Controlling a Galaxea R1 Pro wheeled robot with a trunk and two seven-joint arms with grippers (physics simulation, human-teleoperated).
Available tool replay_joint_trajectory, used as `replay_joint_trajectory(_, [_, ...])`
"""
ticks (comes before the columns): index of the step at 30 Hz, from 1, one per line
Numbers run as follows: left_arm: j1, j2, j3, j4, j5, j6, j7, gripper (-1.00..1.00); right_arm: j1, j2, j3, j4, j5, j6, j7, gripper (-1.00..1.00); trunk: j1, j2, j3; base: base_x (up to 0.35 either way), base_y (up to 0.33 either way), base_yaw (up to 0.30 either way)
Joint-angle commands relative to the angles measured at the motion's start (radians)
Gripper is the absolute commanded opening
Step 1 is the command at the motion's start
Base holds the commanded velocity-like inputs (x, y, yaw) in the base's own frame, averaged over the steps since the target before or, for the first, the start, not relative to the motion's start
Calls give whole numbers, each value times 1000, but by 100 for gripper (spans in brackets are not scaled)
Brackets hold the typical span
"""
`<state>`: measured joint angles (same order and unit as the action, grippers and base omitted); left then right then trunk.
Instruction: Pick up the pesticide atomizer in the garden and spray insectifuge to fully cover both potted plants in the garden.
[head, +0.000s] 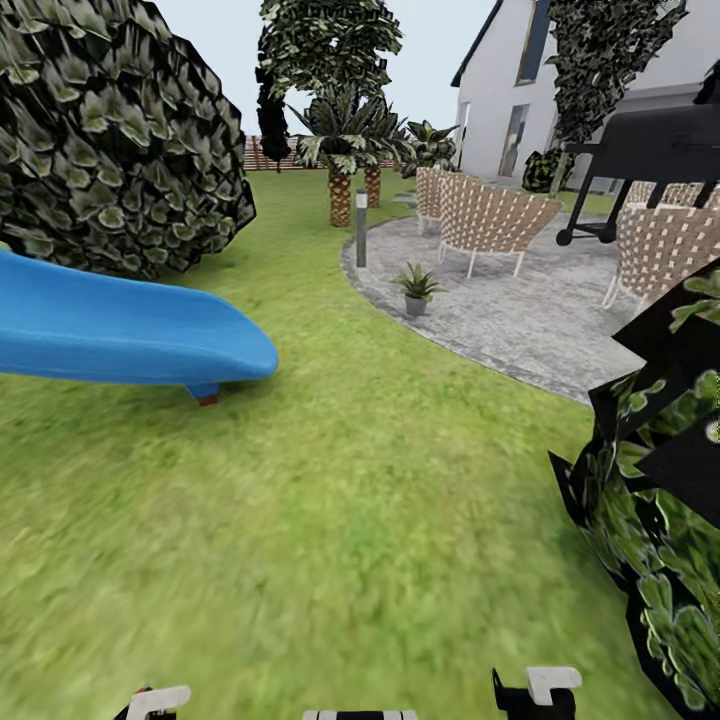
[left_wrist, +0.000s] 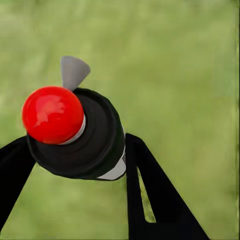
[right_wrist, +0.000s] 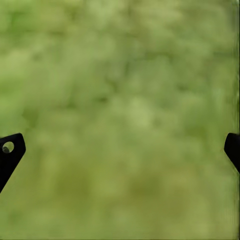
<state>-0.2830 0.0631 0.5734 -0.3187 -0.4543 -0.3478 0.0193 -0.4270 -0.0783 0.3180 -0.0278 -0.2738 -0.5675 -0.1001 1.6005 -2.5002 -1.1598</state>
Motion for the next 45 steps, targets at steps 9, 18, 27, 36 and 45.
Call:
replay_joint_trajectory(9, [-1, 0, 6, 1, -11, -5, 2, -100, 0, -4, 9, 1, -2, -3, 0, 100, 0, 0, -1, 337, 37, -60])
replay_joint_trajectory(18, [-1, -1, 5, 1, -11, -5, 2, -100, 0, -6, 9, 2, -1, -3, 0, 100, 0, 0, -1, 337, 62, 0])
replay_joint_trajectory(27, [-1, -2, 5, 1, -11, -5, 2, -100, 0, -7, 9, 2, -1, -2, 0, 100, 0, 0, -1, 337, 2, 0])
replay_joint_trajectory(36, [-1, -2, 5, 1, -11, -5, 2, -100, 0, -6, 9, 2, -1, -2, 0, 100, 0, 0, -1, 337, 0, 0])
replay_joint_trajectory(45, [-1, -2, 5, 1, -11, -6, 2, -100, 0, -7, 9, 2, -1, -2, 0, 100, 0, 0, -1, 337, 0, 0])
